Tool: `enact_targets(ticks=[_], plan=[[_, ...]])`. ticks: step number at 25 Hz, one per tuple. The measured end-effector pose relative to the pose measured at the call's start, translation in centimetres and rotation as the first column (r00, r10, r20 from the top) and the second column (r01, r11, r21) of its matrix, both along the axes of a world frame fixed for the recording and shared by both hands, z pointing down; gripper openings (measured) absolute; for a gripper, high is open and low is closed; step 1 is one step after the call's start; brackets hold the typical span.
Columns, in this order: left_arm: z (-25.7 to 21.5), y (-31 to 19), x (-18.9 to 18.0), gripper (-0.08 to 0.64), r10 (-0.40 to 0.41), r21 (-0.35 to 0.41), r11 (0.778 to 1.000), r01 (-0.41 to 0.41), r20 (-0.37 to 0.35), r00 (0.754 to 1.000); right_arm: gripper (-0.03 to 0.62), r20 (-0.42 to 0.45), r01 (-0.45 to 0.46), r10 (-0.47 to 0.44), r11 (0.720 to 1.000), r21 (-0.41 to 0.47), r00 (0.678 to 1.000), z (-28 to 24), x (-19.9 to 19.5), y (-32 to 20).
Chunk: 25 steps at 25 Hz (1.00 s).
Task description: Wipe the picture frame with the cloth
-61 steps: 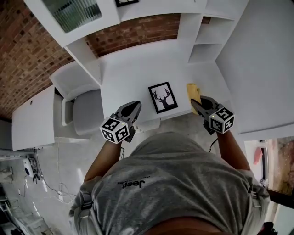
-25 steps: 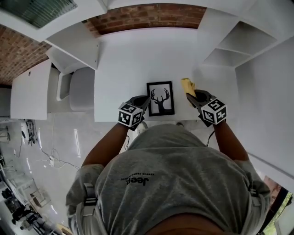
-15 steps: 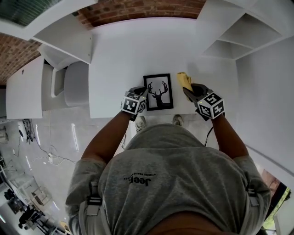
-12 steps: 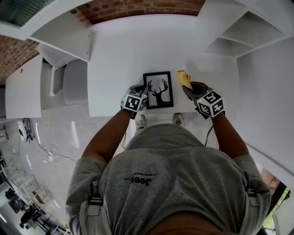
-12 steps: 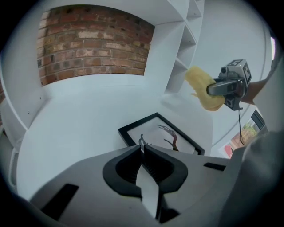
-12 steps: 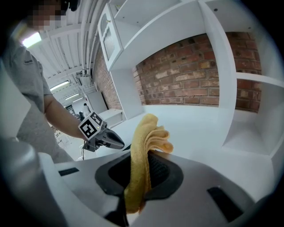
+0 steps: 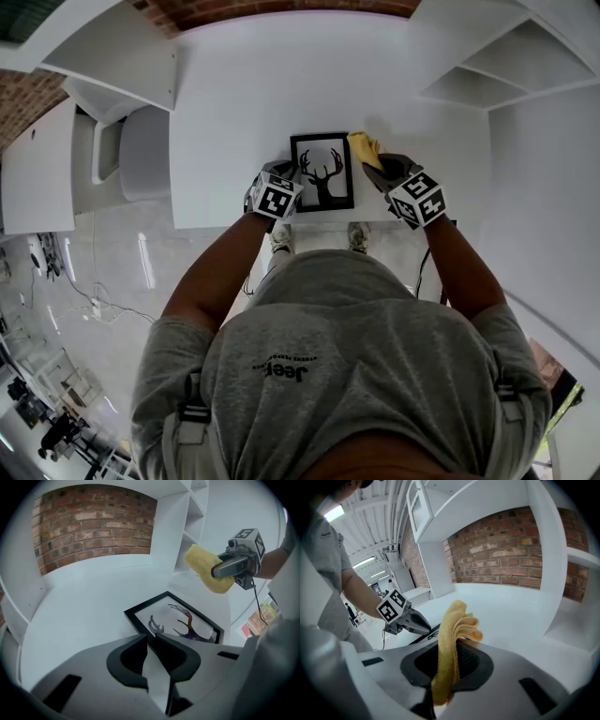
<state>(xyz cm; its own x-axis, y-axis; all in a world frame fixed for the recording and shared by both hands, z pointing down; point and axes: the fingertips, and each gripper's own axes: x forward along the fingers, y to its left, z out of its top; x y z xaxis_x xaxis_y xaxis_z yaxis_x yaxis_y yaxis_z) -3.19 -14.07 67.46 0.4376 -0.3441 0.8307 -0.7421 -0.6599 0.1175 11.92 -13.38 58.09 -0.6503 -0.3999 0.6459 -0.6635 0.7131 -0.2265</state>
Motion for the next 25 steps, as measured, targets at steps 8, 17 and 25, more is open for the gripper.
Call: enact_targets(ticks=[8, 17, 25], plan=[[-0.1, 0.1, 0.1, 0.064, -0.004, 0.013, 1.0, 0.004, 0.01, 1.0, 0.057, -0.159, 0.083, -0.081, 0.997, 0.006, 0.984, 3.9, -1.9, -2.6], [-0.1, 0.1, 0.1, 0.063, -0.031, 0.009, 0.999, 0.031, -0.006, 1.0, 0.058, -0.375, 0.159, -0.131, 0.986, 0.042, 0.918, 7.7, -3.1, -6.3], [0.0, 0.0, -0.1, 0.063, -0.053, 0.002, 0.999, 0.053, -0.008, 0.999, 0.058, -0.415, 0.174, -0.133, 0.983, 0.061, 0.9, 8.3, -3.6, -7.0]])
